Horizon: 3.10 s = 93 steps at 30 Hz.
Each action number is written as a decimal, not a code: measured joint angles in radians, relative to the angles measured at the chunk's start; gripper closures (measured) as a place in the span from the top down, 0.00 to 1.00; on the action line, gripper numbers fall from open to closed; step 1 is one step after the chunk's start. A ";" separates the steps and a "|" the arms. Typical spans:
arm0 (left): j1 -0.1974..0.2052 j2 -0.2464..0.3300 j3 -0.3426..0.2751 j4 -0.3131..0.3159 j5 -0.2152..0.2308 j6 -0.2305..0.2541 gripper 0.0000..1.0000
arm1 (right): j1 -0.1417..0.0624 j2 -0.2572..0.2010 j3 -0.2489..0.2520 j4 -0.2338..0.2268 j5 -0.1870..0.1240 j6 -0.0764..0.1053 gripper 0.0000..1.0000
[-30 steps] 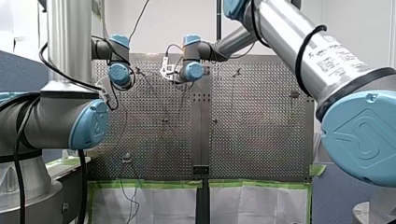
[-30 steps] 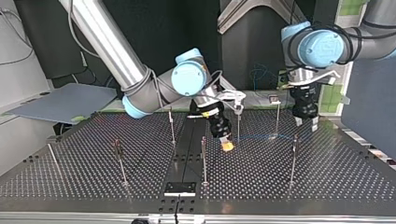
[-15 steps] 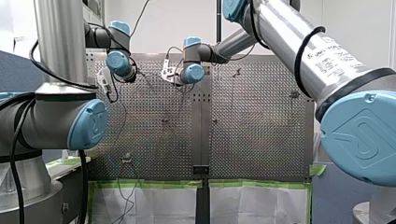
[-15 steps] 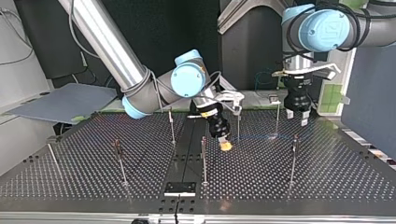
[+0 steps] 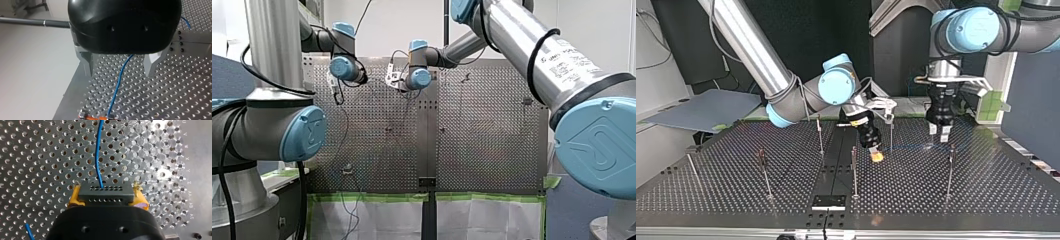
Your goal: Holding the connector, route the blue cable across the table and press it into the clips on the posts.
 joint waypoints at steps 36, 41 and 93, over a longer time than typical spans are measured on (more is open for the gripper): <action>-0.057 -0.214 0.096 0.168 -0.102 0.098 0.35 | -0.010 0.000 0.000 -0.001 -0.002 0.000 0.00; -0.057 -0.214 0.096 0.169 -0.115 0.084 0.00 | -0.011 0.000 0.000 0.000 -0.002 0.000 0.00; -0.075 -0.433 -0.138 0.365 -0.101 0.081 0.00 | -0.011 -0.002 0.320 0.021 0.008 -0.021 0.00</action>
